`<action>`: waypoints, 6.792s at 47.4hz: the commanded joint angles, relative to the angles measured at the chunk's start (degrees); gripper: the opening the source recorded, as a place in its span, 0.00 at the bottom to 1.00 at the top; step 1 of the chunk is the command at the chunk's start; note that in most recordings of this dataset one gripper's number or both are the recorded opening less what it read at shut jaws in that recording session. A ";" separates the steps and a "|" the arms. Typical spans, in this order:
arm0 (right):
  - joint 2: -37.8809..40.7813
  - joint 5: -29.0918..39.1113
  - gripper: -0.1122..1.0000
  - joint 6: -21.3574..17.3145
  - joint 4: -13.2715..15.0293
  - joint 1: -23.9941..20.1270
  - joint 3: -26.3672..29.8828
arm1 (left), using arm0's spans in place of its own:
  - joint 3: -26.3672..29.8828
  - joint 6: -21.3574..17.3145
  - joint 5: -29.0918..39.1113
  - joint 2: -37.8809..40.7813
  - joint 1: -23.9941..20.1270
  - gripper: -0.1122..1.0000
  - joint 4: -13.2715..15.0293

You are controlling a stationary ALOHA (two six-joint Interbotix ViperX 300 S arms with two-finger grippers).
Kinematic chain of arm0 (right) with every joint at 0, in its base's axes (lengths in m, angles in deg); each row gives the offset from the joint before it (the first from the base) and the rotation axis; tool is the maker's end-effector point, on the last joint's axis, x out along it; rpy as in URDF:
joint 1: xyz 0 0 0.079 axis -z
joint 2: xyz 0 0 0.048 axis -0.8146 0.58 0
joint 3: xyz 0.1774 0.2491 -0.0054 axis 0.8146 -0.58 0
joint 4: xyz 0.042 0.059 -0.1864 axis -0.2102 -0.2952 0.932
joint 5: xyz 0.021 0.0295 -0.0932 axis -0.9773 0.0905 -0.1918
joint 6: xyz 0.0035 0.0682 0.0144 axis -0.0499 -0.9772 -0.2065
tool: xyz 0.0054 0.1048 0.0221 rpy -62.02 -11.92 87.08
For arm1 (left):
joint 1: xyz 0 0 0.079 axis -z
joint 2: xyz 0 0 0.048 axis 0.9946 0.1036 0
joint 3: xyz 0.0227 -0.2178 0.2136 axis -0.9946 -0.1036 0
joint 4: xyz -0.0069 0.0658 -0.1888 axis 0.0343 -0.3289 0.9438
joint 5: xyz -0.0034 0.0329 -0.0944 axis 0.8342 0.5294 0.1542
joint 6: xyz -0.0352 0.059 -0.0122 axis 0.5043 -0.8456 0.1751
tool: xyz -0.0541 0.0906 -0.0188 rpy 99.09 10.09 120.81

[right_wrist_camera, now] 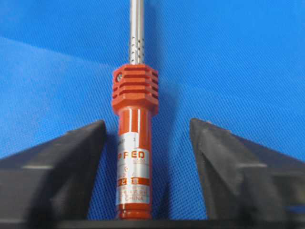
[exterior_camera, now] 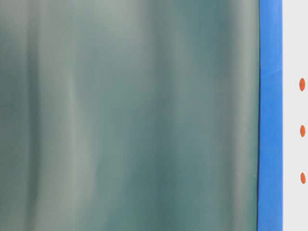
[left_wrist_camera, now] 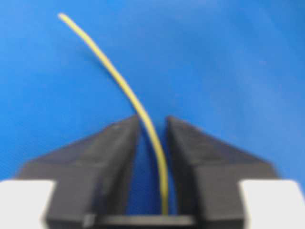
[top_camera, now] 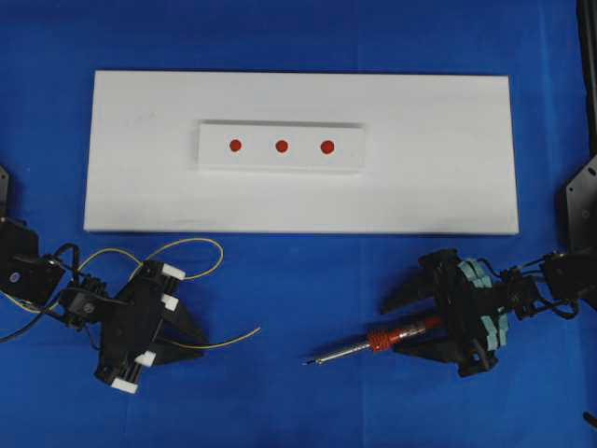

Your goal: Touch the tip of the soldering iron to the tip of the solder at the mark.

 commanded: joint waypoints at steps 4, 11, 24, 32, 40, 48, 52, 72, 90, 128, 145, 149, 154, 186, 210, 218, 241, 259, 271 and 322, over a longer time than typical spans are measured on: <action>-0.44 -0.53 0.29 0.09 0.00 -0.18 -0.44 | 1.41 0.00 2.02 -0.44 -1.67 0.12 0.18; -0.44 -0.18 0.16 0.18 0.00 -0.09 -0.53 | 1.76 -0.09 2.37 -0.44 -2.20 0.11 0.18; -3.60 2.55 0.15 0.09 0.00 0.00 -0.35 | 1.67 0.00 4.83 -5.19 -2.29 0.11 0.18; -12.57 14.68 0.16 0.62 0.00 1.23 0.79 | 2.64 1.58 16.26 -13.36 -2.29 0.11 0.18; -23.91 32.34 0.15 2.11 0.09 4.04 3.43 | 5.62 3.78 31.11 -21.62 -2.29 0.11 0.00; -34.10 48.96 0.16 5.45 1.14 7.65 7.82 | 8.61 4.31 44.21 -28.21 -4.13 0.11 0.00; -37.35 54.58 0.15 6.59 2.46 9.58 9.76 | 9.76 4.83 49.83 -30.94 -5.98 0.11 -0.18; -41.92 68.12 0.16 6.86 10.46 24.35 17.40 | 11.60 4.04 63.02 -42.89 -20.57 0.11 -1.58; -36.83 71.10 0.15 6.94 12.04 36.21 20.92 | 11.87 1.41 67.15 -41.31 -33.31 0.11 -1.58; -29.00 74.97 0.15 6.94 13.71 38.23 27.07 | 17.14 3.08 68.55 -27.86 -36.12 0.11 -1.05; -28.56 74.97 0.15 6.94 13.97 38.32 26.81 | 20.65 3.08 68.55 -19.95 -35.07 0.11 -1.05; -28.21 74.97 0.15 6.94 14.06 38.41 26.89 | 20.83 3.16 68.55 -19.34 -34.89 0.11 -1.05; -27.60 74.97 0.16 6.94 14.15 38.41 26.98 | 20.57 3.16 68.64 -18.72 -34.89 0.11 -1.05; -20.74 74.88 0.16 6.94 14.41 38.41 31.29 | 20.39 3.25 69.52 -18.46 -33.75 0.11 -0.97; -10.72 74.97 0.16 7.21 15.03 37.53 38.67 | 20.39 3.25 69.52 -18.46 -33.66 0.11 -0.97; -9.58 74.88 0.15 7.21 15.64 37.53 39.29 | 20.30 3.16 69.52 -18.46 -33.75 0.11 -0.97; -9.05 75.15 0.15 7.65 15.64 37.62 39.55 | 20.39 3.08 70.40 -18.46 -33.66 0.11 -0.97; -8.88 75.50 0.15 7.65 15.64 37.53 39.64 | 20.74 2.90 70.40 -18.28 -33.66 0.11 -0.97; -8.88 75.50 0.16 7.73 15.64 37.53 39.64 | 21.27 2.81 70.40 -17.93 -33.66 0.11 -0.97; -8.26 75.59 0.16 8.26 15.64 37.53 39.90 | 21.53 3.08 71.37 -17.84 -33.49 0.11 -0.97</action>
